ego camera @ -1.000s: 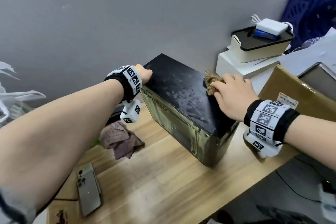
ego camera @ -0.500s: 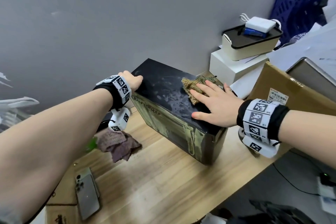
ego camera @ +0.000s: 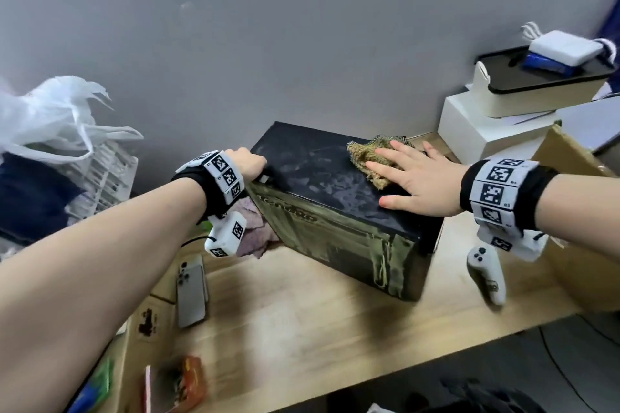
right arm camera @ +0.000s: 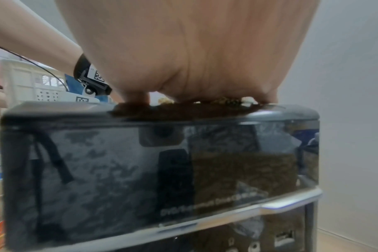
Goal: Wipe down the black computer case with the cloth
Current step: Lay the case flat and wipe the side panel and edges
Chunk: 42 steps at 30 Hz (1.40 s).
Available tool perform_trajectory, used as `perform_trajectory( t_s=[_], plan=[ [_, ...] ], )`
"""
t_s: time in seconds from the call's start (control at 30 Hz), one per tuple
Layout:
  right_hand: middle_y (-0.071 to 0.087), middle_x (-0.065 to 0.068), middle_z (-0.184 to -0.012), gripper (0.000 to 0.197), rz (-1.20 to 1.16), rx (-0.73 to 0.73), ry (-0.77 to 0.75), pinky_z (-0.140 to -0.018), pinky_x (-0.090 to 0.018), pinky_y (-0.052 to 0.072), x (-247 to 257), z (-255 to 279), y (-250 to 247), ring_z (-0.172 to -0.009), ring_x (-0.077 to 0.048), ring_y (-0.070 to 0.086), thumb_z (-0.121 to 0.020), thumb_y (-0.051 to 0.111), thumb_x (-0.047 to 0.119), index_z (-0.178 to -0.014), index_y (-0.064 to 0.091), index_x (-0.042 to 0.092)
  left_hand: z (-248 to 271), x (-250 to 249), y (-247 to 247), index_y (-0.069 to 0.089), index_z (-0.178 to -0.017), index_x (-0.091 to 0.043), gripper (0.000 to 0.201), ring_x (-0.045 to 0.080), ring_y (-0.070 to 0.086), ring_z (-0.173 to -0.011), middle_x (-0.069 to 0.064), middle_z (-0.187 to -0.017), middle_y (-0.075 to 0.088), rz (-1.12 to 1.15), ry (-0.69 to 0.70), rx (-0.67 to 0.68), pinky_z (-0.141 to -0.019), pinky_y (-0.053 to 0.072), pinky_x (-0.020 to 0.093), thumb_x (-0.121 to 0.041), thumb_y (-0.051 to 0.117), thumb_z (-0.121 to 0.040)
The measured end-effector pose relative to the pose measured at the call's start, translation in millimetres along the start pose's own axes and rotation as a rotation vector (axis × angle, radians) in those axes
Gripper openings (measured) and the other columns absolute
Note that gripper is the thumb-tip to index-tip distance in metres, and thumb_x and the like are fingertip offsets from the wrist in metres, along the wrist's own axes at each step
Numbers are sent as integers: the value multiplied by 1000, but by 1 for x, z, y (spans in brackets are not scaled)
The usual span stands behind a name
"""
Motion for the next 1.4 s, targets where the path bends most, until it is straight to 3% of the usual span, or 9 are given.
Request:
perform_trajectory(
  t_s=[0.1, 0.3, 0.47, 0.6, 0.77, 1.0, 1.1, 1.2, 1.4],
  plan=[
    [-12, 10, -161, 72, 39, 22, -71, -119, -55, -2, -4, -3, 0, -148, -17, -17, -88, 19, 70, -150, -6, 41, 7, 16, 15, 62, -126, -21, 74, 37, 55, -116, 14, -125, 58, 9, -56, 15, -94, 45, 36, -56, 43, -64],
    [-13, 13, -160, 70, 85, 54, -167, -120, -51, -2, -8, 2, -3, -147, -14, -18, -90, 19, 67, -150, -5, 41, 78, 26, 19, 56, -121, -9, 41, 35, 56, -113, 15, -125, 57, 180, -94, 87, -88, 42, 33, -35, 55, -89],
    [-15, 13, -160, 67, 129, 83, -158, -120, -51, -2, -8, 3, -5, -147, -14, -17, -93, 21, 64, -150, -5, 41, 123, 29, 26, 56, -72, -11, 29, 18, 48, -56, 6, -76, 55, 316, -2, 228, -47, 36, 21, -20, 48, -99],
    [-15, 13, -160, 64, 114, 95, -118, -120, -51, 0, -3, 1, -4, -147, -14, -16, -95, 20, 61, -150, -6, 42, 147, 37, 35, 59, -82, -7, 20, 14, 48, -35, 9, -70, 56, 247, 22, 342, -30, 30, 11, -17, 50, -96],
    [-6, 9, -161, 60, 48, 38, -82, -121, -49, 7, 3, 3, -3, -149, -17, -7, -97, 25, 53, -152, 4, 38, 151, 56, 42, 57, -81, -8, 16, 18, 40, -46, 6, -60, 51, 334, 20, 362, -41, 28, 16, -24, 59, -85],
    [54, 7, -136, 37, -12, -358, 46, -98, -34, 47, 3, 40, -22, -122, -21, 54, -93, 44, 45, -122, 63, 31, 141, 64, 52, 59, -81, -6, 19, 23, 49, -54, 9, -67, 54, 612, 35, 238, -51, 39, 25, -21, 52, -90],
    [54, -11, -132, 44, -41, -331, 318, -98, -40, 46, -17, 55, -10, -118, -33, 54, -92, 35, 49, -121, 58, 24, 136, 60, 58, 61, -84, -4, 14, 25, 50, -54, 12, -67, 52, 669, 27, 207, -55, 46, 32, -16, 55, -86],
    [44, -30, -131, 51, -209, -287, 622, -100, -48, 41, -28, 59, 17, -116, -47, 50, -94, 35, 48, -133, 37, 15, 128, 54, 65, 61, -121, 2, 32, 29, 59, -84, 15, -98, 58, 696, 50, 172, -83, 59, 45, -16, 52, -96],
    [46, -31, -130, 52, -420, -320, 693, -99, -49, 42, -35, 52, 29, -113, -48, 51, -94, 33, 47, -141, 25, 26, 115, 58, 70, 58, -125, 4, 35, 29, 59, -95, 16, -106, 57, 757, 26, 118, -95, 54, 47, -15, 52, -97]
  ],
)
Point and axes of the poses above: each hand's wrist, its own z-axis away from the middle knuckle, its own y-axis out of the palm, x = y × z, the point moved 6 cm from there along -z, towards the middle knuckle
